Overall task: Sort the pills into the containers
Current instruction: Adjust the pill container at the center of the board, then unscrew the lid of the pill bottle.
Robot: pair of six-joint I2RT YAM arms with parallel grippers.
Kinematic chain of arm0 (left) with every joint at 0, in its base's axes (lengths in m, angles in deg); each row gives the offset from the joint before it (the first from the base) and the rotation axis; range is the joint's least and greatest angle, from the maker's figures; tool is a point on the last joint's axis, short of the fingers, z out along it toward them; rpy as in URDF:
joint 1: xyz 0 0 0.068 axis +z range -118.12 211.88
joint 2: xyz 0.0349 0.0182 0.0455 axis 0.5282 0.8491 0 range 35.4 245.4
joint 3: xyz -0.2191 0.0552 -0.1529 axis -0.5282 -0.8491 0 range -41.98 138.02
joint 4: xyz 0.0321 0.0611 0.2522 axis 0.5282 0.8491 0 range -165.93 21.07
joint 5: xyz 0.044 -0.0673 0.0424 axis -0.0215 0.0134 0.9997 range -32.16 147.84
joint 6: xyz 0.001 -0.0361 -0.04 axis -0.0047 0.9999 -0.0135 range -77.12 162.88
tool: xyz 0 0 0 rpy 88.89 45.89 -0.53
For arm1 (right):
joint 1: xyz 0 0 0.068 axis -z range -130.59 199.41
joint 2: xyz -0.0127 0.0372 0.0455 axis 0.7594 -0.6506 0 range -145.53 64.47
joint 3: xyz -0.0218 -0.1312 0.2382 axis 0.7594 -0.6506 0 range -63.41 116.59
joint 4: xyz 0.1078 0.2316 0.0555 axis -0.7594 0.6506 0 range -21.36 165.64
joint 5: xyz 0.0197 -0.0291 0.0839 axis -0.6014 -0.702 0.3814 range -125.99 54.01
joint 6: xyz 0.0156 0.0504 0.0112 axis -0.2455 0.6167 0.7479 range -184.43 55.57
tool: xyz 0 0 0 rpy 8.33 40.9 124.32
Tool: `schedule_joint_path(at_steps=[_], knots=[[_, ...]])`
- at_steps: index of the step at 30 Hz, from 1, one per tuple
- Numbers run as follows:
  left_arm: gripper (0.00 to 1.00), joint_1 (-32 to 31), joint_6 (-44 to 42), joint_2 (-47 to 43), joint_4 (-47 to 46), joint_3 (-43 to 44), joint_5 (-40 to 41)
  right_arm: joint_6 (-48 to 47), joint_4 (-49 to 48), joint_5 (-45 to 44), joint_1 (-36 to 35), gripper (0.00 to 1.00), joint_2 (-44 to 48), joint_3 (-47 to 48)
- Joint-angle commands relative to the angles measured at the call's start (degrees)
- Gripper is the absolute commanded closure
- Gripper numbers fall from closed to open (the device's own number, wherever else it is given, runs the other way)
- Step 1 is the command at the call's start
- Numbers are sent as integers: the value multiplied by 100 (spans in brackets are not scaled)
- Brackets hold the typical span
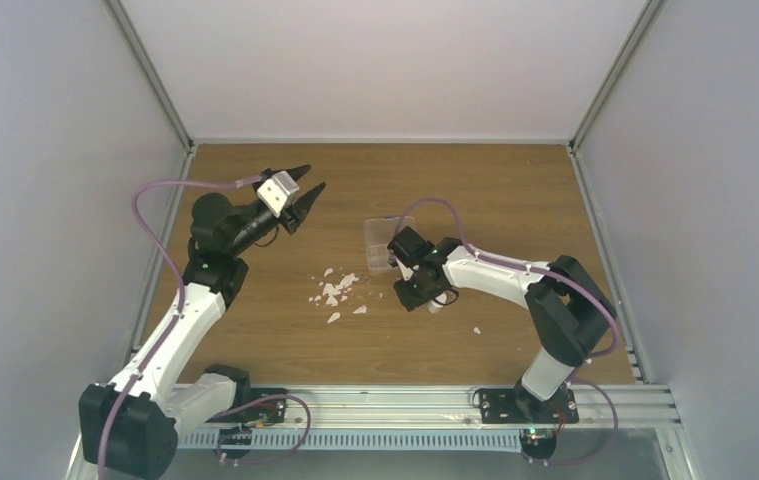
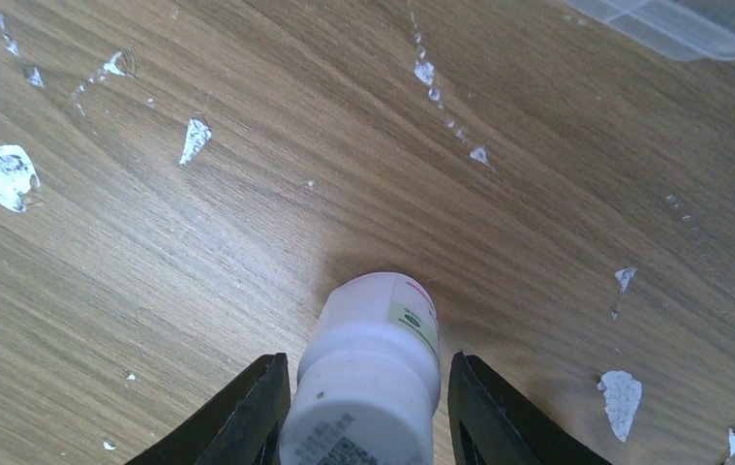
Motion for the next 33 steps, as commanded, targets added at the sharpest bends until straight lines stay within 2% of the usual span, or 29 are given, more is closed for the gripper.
schedule_joint_path(at_steps=[1, 5, 8, 14, 23, 33], knots=[[1, -6, 522, 28, -414, 97, 945, -45, -18, -123, -49, 3, 103, 203], [1, 1, 978, 387, -171, 472, 1792, -46, 6, -317, -49, 4, 69, 249], [1, 5, 1251, 388, -592, 215, 2353, -31, 5, -344, -49, 6, 52, 279], [1, 10, 1312, 211, -1114, -321, 2272, 16, 124, -387, -47, 9, 114, 410], [1, 13, 1404, 578, -1100, -220, 2218, 45, 221, -331, -49, 6, 112, 437], [1, 16, 1447, 690, -1308, -381, 2063, 110, 331, -227, -49, 9, 290, 374]])
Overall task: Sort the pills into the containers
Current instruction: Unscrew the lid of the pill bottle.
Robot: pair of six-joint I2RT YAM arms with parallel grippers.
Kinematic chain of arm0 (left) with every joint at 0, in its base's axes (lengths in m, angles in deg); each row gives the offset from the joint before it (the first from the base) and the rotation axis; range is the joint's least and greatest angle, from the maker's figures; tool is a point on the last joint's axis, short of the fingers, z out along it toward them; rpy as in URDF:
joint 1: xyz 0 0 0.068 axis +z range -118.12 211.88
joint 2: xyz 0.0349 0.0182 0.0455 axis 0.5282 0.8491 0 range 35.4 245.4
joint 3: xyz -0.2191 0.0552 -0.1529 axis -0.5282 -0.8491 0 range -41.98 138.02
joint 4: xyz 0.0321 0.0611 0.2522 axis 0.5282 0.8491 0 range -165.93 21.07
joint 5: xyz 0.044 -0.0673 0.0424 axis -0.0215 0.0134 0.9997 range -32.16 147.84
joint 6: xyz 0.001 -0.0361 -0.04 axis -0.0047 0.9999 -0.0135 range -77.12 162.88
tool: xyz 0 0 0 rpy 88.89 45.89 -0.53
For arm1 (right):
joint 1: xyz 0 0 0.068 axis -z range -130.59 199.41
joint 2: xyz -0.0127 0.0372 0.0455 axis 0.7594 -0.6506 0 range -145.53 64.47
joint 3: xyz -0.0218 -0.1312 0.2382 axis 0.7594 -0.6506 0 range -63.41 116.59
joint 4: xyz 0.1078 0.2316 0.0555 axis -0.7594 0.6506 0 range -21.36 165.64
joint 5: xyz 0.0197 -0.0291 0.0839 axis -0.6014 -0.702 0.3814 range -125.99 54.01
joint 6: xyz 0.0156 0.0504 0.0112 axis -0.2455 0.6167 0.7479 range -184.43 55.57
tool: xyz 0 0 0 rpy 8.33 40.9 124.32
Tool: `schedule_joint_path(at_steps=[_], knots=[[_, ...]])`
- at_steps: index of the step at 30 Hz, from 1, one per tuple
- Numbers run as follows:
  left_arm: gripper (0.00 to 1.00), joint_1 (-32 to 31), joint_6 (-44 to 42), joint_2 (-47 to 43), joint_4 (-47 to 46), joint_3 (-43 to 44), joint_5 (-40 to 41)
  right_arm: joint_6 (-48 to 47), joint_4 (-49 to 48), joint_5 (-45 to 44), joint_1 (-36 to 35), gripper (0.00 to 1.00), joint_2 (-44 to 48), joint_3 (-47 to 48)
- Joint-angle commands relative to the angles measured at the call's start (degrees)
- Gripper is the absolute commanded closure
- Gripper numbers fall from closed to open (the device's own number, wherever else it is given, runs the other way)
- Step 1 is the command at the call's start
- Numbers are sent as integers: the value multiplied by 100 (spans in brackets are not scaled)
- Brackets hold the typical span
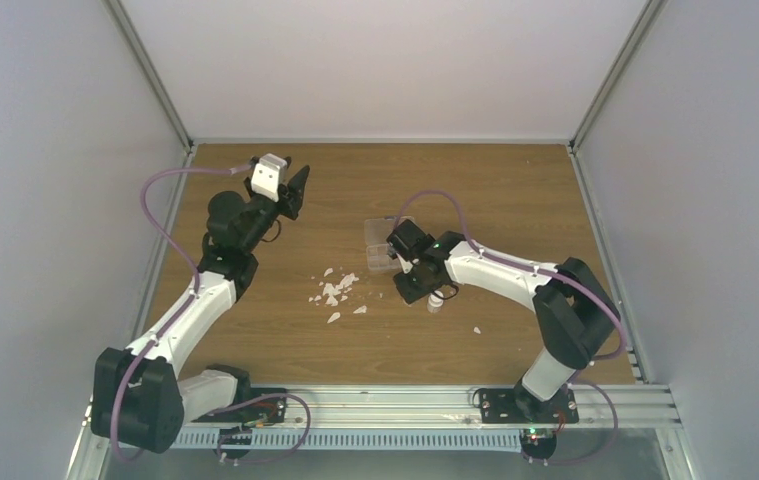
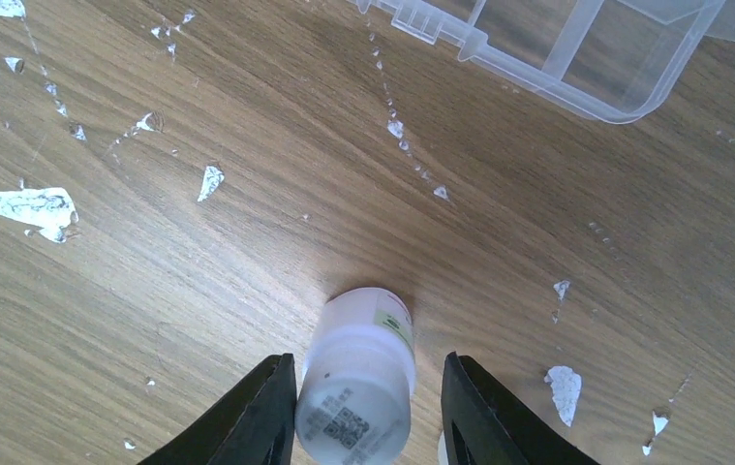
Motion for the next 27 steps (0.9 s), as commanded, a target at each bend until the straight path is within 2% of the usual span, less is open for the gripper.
schedule_joint_path(at_steps=[1, 5, 12, 20, 23, 27], knots=[[1, 4, 45, -25, -474, -73, -74, 93, 81, 27, -49, 9, 198, 34], [1, 3, 22, 27, -405, -24, -107, 82, 33, 73, -49, 10, 164, -43], [1, 9, -26, 251, -327, 92, -316, 88, 12, 89, -43, 28, 202, -37], [1, -70, 95, 598, -928, -232, -981, 38, -135, 88, -49, 44, 388, 10], [1, -152, 19, 784, -976, -266, -971, 4, -164, 241, -49, 50, 418, 50], [1, -183, 23, 930, -1282, -433, -1163, -20, -138, 245, -44, 53, 454, 144]])
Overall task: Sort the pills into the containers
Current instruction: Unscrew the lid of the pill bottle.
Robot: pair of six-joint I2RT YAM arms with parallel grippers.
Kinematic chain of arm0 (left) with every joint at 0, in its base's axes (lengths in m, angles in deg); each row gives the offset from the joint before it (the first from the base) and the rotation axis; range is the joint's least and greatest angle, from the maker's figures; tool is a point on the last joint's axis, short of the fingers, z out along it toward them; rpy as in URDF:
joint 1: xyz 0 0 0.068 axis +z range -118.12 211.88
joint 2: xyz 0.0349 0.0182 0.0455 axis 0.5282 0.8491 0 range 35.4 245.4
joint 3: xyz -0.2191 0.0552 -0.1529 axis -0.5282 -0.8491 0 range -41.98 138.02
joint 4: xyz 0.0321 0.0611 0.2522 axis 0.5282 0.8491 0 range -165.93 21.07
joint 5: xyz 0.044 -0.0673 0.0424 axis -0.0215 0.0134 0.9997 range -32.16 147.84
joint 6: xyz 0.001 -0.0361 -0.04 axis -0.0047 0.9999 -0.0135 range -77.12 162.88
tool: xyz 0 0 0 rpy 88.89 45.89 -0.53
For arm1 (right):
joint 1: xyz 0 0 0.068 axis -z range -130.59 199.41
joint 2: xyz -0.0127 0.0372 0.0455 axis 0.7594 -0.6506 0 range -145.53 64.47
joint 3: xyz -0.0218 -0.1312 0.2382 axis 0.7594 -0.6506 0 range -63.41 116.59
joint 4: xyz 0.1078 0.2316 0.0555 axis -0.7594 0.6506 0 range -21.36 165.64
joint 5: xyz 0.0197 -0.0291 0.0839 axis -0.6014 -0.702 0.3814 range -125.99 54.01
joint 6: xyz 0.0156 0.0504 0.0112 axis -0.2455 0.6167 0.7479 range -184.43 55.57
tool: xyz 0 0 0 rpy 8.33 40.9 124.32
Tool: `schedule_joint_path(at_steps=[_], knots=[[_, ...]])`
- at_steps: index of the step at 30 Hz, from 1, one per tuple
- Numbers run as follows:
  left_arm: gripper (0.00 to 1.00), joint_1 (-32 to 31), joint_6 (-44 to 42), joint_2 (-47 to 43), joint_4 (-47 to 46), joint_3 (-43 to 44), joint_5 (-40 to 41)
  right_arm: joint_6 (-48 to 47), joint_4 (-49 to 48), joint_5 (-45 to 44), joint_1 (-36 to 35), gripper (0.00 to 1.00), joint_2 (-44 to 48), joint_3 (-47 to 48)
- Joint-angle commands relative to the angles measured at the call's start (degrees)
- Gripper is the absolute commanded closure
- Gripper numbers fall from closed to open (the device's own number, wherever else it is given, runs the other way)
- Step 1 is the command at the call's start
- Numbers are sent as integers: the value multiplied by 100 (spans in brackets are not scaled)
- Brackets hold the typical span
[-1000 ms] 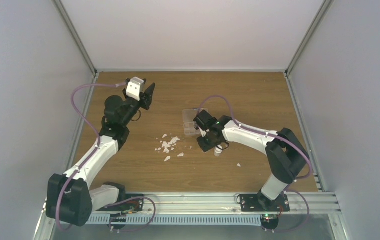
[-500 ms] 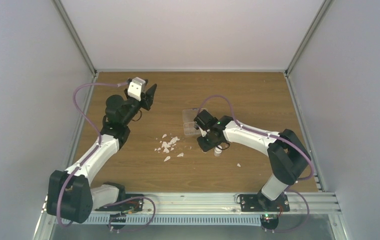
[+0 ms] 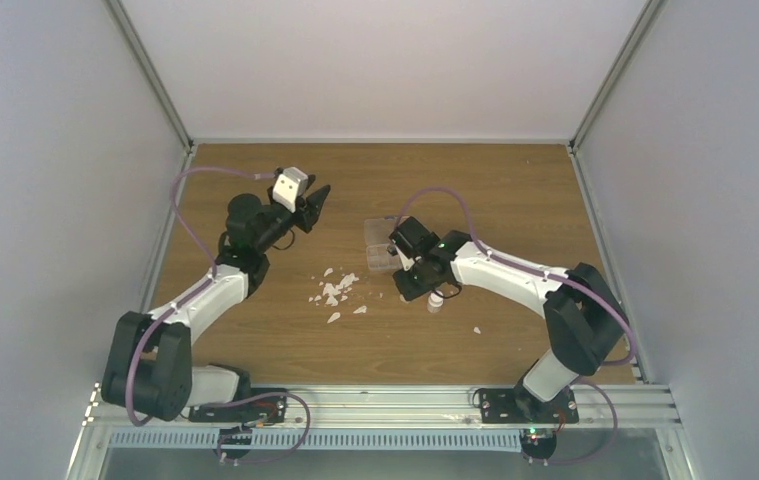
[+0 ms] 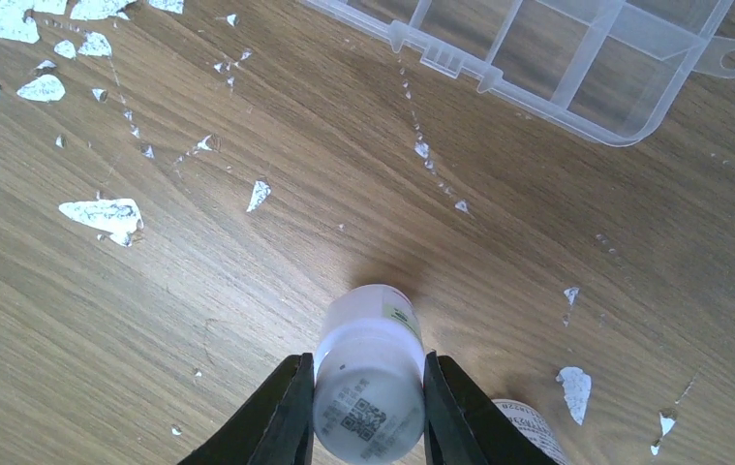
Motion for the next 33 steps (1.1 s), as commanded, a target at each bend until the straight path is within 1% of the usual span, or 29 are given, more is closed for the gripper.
schedule_joint_path(at_steps=[1, 5, 8, 11, 12, 14, 18, 22, 24, 27, 31, 33], knots=[[1, -68, 50, 175, -860, -237, -443, -57, -79, 59, -36, 53, 166, 196], [1, -225, 106, 709, -1710, -408, -1339, -59, 29, 18, 98, 53, 312, 401], [1, -558, -261, 1292, -1807, -252, -1962, -90, 142, 68, 296, 53, 491, 564], [1, -801, -497, 1824, -1663, -15, -1901, -137, 277, 57, 451, 53, 619, 667], [1, -811, -500, 1925, -1664, 49, -1952, -157, 306, 62, 486, 56, 648, 684], [1, -816, -564, 2015, -1678, 92, -2233, -161, 438, 7, 523, 58, 677, 761], [1, -866, -805, 2021, -1760, 17, -2715, -171, 537, 50, 724, 56, 748, 915], [1, -1085, -1380, 1937, -1409, -7, -3095, -234, 509, 321, 923, 55, 711, 980], [1, -1278, -1818, 1914, -1125, -11, -3156, -263, 497, 443, 979, 55, 670, 1009], [1, -1492, -2221, 1967, -837, 58, -3112, -291, 484, 607, 1022, 55, 647, 1054], [1, -1683, -2323, 2064, -867, 104, -3029, -309, 459, 850, 1049, 55, 646, 1103], [1, -1823, -2360, 2110, -774, 192, -2838, -331, 441, 1032, 1061, 55, 654, 1096]])
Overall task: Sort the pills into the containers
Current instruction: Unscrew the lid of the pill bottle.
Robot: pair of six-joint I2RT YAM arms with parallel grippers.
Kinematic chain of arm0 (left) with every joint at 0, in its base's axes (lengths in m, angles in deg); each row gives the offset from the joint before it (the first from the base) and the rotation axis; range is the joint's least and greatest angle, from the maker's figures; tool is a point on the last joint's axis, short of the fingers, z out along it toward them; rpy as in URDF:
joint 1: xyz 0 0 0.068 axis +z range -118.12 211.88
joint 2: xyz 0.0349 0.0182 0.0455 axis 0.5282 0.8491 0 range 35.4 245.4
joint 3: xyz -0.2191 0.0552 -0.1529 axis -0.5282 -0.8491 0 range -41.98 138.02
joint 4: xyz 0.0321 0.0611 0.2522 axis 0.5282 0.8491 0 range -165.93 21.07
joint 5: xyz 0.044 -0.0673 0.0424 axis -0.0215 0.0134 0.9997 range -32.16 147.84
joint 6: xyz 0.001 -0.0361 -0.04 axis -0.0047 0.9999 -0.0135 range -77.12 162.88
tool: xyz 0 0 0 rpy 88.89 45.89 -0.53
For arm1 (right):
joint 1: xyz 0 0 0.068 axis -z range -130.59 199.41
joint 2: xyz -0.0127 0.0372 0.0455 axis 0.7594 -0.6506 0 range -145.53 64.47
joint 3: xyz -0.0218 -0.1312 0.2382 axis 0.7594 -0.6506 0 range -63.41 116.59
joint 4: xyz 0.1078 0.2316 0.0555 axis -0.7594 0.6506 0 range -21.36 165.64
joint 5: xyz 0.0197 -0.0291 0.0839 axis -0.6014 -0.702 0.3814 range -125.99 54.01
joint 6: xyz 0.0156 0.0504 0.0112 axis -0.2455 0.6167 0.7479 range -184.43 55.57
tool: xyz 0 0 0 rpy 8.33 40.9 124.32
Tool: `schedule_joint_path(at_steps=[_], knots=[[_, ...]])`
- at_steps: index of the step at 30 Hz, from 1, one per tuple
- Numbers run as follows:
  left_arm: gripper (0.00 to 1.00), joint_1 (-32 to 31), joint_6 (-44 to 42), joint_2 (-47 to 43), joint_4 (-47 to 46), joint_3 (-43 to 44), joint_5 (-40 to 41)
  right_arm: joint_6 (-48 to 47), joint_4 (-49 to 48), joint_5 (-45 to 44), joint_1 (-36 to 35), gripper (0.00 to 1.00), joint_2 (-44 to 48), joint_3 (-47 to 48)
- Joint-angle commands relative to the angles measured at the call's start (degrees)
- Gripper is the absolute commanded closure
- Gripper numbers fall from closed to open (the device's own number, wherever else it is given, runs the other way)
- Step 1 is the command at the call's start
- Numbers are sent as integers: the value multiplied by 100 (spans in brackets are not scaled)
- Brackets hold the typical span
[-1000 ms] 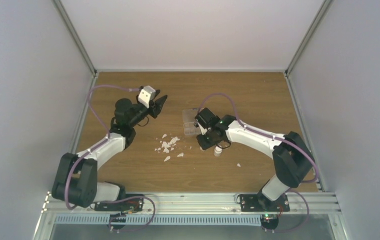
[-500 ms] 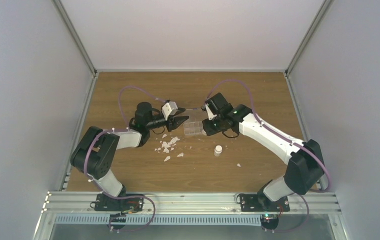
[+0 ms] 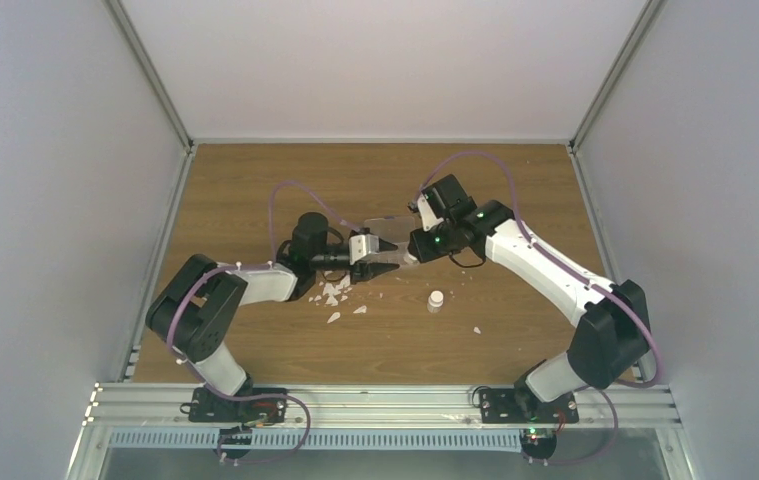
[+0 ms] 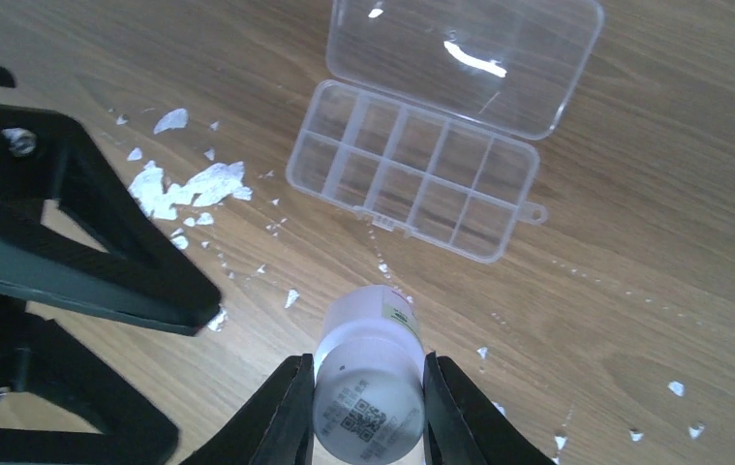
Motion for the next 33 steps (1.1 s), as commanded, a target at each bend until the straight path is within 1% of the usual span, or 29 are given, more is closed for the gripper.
schedule_joint_path(at_steps=[1, 7, 10, 29, 31, 33], knots=[[1, -236, -409, 109, 43, 313, 271, -133, -3, 517, 50, 55, 33, 136], [1, -402, -428, 406, 250, 629, 891, -176, -41, 745, 49, 54, 104, 107], [1, -428, -494, 488, 438, 727, 987, -187, -47, 755, 51, 54, 135, 102], [2, -415, -646, 743, 767, 901, 819, -258, -9, 733, 84, 54, 285, 169], [4, -411, -639, 744, 733, 903, 786, -267, -12, 743, 100, 54, 286, 165], [9, -395, -633, 729, 686, 887, 678, -289, -11, 779, 101, 53, 247, 145]])
